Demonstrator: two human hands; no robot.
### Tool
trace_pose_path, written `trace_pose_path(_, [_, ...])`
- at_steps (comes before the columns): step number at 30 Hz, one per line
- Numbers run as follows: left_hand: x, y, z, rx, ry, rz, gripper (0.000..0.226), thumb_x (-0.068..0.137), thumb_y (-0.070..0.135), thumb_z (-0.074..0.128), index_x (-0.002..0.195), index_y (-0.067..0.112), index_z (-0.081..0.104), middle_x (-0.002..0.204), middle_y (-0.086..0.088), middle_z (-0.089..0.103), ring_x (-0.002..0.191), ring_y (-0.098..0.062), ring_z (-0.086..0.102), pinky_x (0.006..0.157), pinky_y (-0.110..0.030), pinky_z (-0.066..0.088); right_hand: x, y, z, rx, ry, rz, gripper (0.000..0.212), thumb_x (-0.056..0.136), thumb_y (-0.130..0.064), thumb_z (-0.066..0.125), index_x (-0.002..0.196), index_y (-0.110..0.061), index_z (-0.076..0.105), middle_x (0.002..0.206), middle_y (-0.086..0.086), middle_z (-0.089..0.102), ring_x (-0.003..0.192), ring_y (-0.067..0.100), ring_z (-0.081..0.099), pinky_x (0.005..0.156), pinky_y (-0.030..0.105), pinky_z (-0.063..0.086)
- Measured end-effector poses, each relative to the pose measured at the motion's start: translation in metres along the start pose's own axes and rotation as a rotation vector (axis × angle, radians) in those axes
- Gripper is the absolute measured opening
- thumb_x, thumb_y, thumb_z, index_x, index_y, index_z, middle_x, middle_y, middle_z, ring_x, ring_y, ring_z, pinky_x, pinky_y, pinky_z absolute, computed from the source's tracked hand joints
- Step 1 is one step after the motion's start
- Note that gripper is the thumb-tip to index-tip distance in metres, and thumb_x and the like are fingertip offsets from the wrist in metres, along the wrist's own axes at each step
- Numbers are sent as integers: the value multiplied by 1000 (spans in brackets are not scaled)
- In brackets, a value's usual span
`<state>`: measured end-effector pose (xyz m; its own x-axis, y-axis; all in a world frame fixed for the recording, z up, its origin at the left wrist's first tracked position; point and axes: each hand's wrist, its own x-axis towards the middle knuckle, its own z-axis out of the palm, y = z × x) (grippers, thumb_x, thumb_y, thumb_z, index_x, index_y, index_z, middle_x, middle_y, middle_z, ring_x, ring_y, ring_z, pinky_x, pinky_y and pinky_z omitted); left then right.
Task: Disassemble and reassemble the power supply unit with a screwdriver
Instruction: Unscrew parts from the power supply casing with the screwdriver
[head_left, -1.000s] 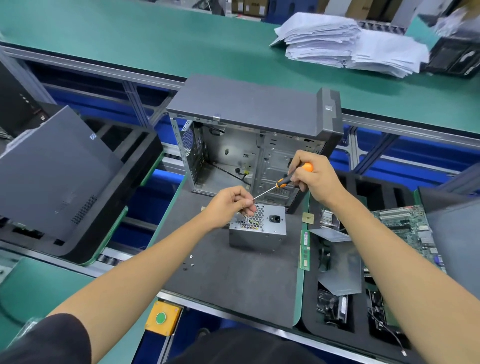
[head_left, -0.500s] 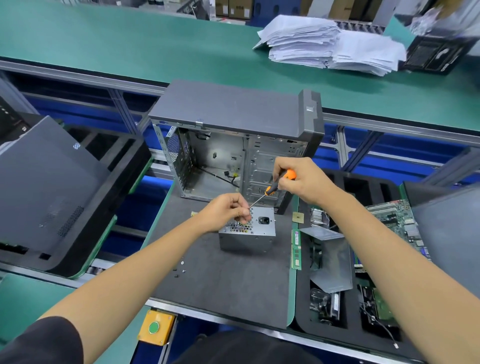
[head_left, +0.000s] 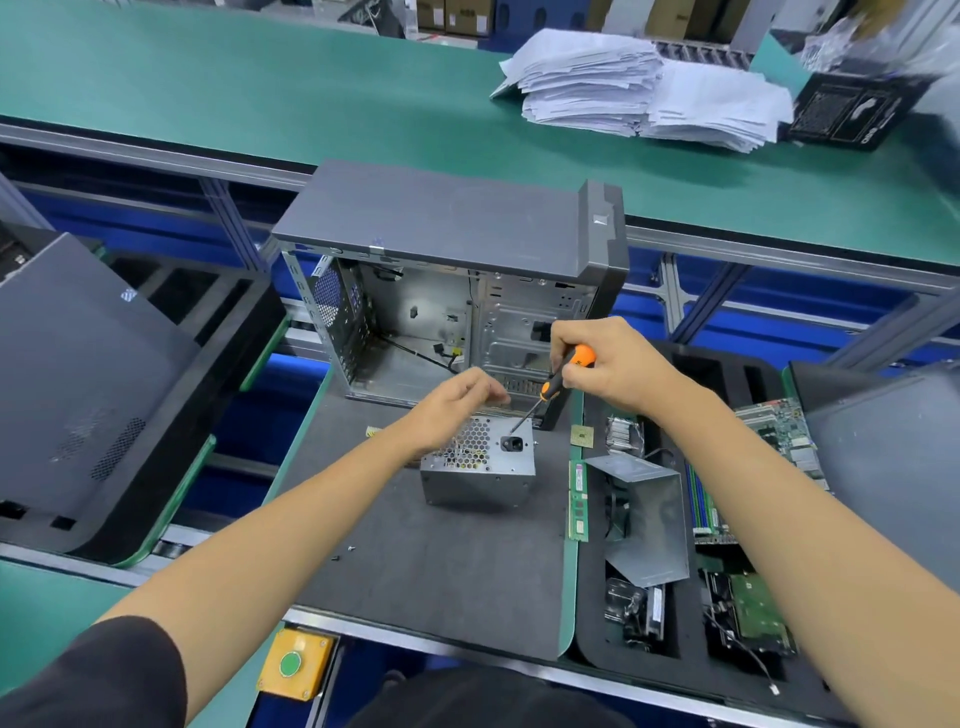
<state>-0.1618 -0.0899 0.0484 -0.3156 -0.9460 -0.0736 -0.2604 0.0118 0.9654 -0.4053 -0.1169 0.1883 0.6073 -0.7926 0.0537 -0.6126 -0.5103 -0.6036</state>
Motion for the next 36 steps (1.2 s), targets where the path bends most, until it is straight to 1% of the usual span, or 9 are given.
trace_pose_path(4, [30, 6, 10, 352, 18, -136, 31, 105, 47, 45, 106, 20, 62, 105, 4, 67, 100, -14, 62, 94, -41, 51, -4, 6, -10, -36, 1, 4, 9, 68, -26, 52, 75, -28, 57, 70, -9, 64, 67, 10, 61, 58, 27, 46])
trace_pose_path(7, [53, 16, 24, 433, -292, -219, 46, 105, 55, 38, 105, 21, 69, 120, -1, 69, 110, -15, 61, 107, -40, 44, -4, 7, -16, -44, -6, 1, 7, 68, -26, 51, 72, -30, 54, 68, -11, 62, 66, 9, 61, 57, 24, 41])
trace_pose_path(11, [67, 25, 38, 371, -589, -339, 66, 106, 58, 29, 112, 12, 75, 93, 21, 73, 115, -11, 52, 114, -41, 32, -5, 10, -16, -80, -18, -3, 8, 66, -29, 50, 72, -28, 55, 68, -10, 62, 66, 10, 60, 57, 29, 45])
trace_pose_path(16, [70, 13, 38, 405, -512, -359, 54, 106, 55, 35, 105, 22, 78, 123, -2, 62, 124, -24, 53, 107, -39, 34, -6, 16, -12, -95, -33, -10, 10, 66, -32, 48, 73, -26, 53, 70, -12, 61, 66, 8, 58, 56, 26, 40])
trace_pose_path(19, [66, 4, 37, 407, -461, -306, 49, 108, 50, 38, 104, 20, 77, 101, -7, 68, 100, -16, 63, 96, -35, 44, -5, 18, -9, -95, -43, 0, 5, 69, -28, 51, 73, -28, 54, 72, -14, 62, 69, 7, 61, 56, 29, 45])
trace_pose_path(23, [66, 2, 37, 424, -457, -254, 44, 108, 47, 40, 111, 20, 75, 115, -9, 69, 107, -19, 61, 110, -41, 41, -2, 17, -6, -83, -57, 14, 4, 71, -25, 53, 74, -27, 54, 71, -14, 62, 68, 6, 61, 57, 28, 45])
trace_pose_path(30, [78, 11, 30, 484, -580, -425, 31, 105, 52, 42, 107, 24, 54, 94, 7, 50, 89, -14, 48, 89, -33, 37, 1, 17, -2, -100, -84, 20, 8, 74, -18, 56, 74, -26, 54, 73, -8, 64, 72, 8, 63, 64, 34, 51])
trace_pose_path(32, [80, 15, 25, 512, -635, -483, 40, 104, 57, 41, 111, 20, 54, 106, -1, 53, 100, -21, 47, 90, -35, 38, 1, 18, -2, -99, -88, 25, 10, 75, -17, 57, 74, -27, 55, 74, -8, 65, 73, 8, 64, 66, 36, 53])
trace_pose_path(36, [81, 22, 19, 537, -717, -628, 76, 94, 75, 39, 150, 26, 47, 158, 1, 41, 146, -23, 36, 122, -50, 24, 2, 19, -2, -90, -82, 29, 7, 72, -21, 54, 73, -28, 55, 74, -9, 65, 73, 8, 64, 65, 35, 52])
